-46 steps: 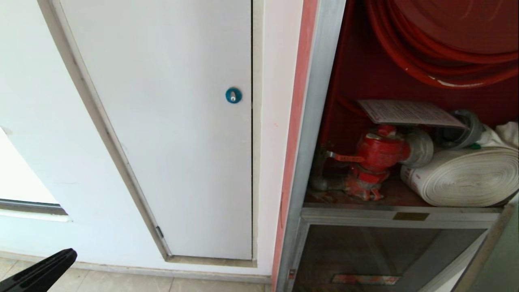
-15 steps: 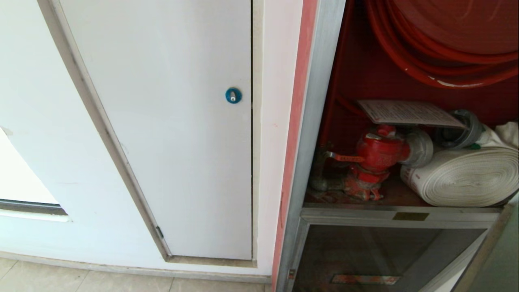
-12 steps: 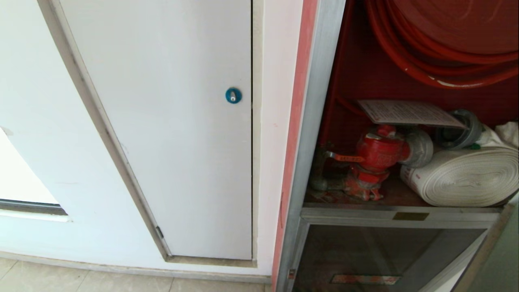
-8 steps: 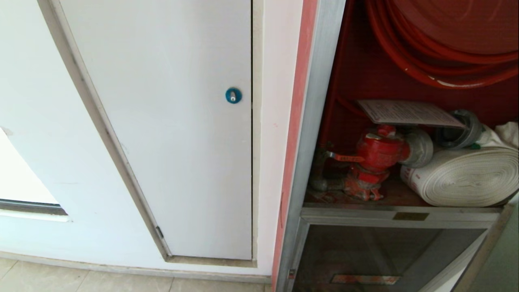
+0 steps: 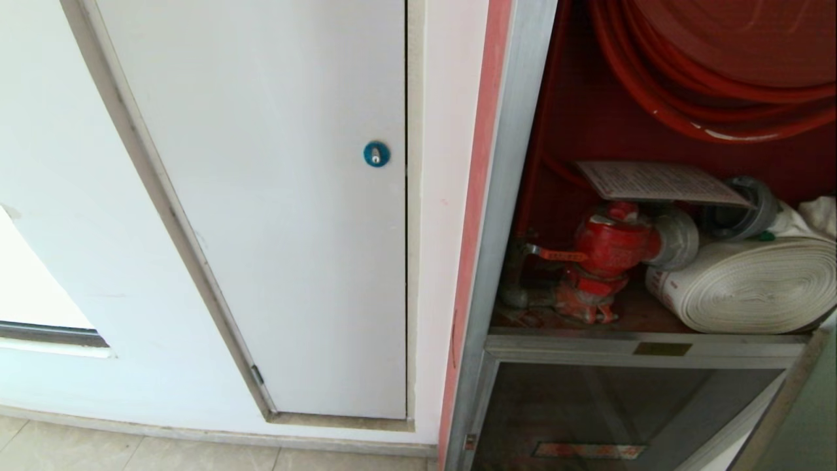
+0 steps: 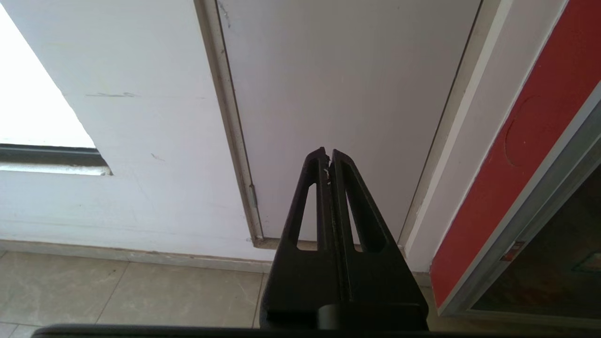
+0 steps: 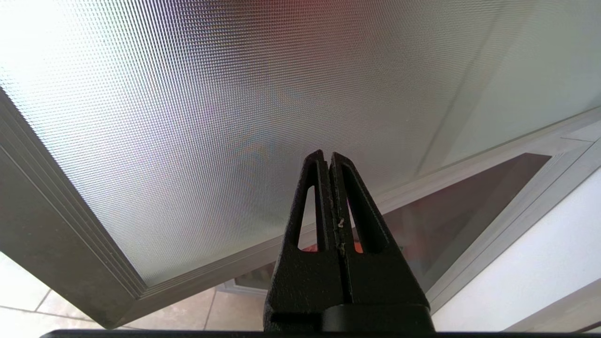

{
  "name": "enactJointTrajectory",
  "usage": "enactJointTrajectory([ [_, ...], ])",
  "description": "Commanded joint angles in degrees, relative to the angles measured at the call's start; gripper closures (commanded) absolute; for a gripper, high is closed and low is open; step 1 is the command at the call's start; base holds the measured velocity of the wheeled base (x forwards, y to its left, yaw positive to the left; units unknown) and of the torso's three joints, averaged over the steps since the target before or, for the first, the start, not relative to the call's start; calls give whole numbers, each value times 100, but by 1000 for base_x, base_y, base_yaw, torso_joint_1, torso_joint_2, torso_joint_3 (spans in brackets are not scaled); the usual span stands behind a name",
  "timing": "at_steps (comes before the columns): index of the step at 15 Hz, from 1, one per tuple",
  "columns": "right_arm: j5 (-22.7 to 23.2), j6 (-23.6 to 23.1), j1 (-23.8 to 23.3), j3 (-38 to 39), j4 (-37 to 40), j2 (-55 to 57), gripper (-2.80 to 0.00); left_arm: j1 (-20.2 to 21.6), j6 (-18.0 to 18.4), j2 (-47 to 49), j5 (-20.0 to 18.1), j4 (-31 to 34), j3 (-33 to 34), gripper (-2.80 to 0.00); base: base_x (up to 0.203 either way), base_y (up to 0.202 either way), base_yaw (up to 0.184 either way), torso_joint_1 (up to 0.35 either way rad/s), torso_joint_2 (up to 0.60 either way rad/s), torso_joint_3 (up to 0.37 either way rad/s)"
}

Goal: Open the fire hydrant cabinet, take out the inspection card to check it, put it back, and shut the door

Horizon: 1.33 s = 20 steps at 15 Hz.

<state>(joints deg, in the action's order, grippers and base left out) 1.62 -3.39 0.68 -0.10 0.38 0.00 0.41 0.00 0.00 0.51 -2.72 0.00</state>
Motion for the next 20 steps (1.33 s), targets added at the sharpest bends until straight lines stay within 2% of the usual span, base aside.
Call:
enactJointTrajectory([
  [1, 5, -4, 2, 1, -3, 2, 0, 2, 0, 10, 2, -5, 97, 0, 0, 0, 0, 0, 0, 0],
  [10, 5, -1, 2, 1, -3, 9, 0, 2, 0, 9, 2, -9, 97, 0, 0, 0, 0, 0, 0, 0],
  [20, 5, 14, 2, 1, -3, 4, 0, 2, 0, 9, 2, -1, 97, 0, -189, 0, 2, 2, 2, 2],
])
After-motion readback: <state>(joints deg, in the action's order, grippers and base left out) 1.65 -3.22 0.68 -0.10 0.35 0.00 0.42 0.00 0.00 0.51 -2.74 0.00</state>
